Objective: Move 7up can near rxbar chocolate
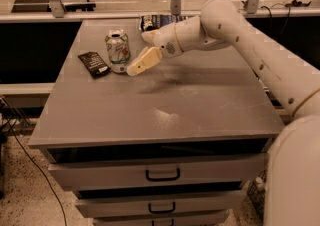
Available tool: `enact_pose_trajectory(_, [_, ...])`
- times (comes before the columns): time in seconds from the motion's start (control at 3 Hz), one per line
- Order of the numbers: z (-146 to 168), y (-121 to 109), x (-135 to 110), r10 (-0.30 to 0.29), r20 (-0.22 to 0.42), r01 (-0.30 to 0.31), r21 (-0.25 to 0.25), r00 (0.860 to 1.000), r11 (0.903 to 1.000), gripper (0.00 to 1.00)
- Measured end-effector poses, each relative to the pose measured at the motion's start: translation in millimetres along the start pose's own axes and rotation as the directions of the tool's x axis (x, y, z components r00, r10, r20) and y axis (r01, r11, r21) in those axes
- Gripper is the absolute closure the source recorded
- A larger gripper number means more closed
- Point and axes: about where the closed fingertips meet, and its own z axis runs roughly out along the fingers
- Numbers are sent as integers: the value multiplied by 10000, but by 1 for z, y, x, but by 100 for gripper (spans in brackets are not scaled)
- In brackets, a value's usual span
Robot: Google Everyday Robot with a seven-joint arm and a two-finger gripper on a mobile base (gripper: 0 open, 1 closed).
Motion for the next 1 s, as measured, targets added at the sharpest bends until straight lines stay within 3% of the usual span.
enact_pose_trajectory(0.33, [-73, 12, -16, -730, 469, 668, 1228, 9962, 9902, 0])
enact_pose_trajectory(0.67, [-165, 28, -31, -1501, 1238, 1174, 2388, 9809, 9639, 0])
enact_pose_trajectory(1.0, [-210, 30, -17, -1457, 1268, 1016, 3033, 9812, 9475, 0])
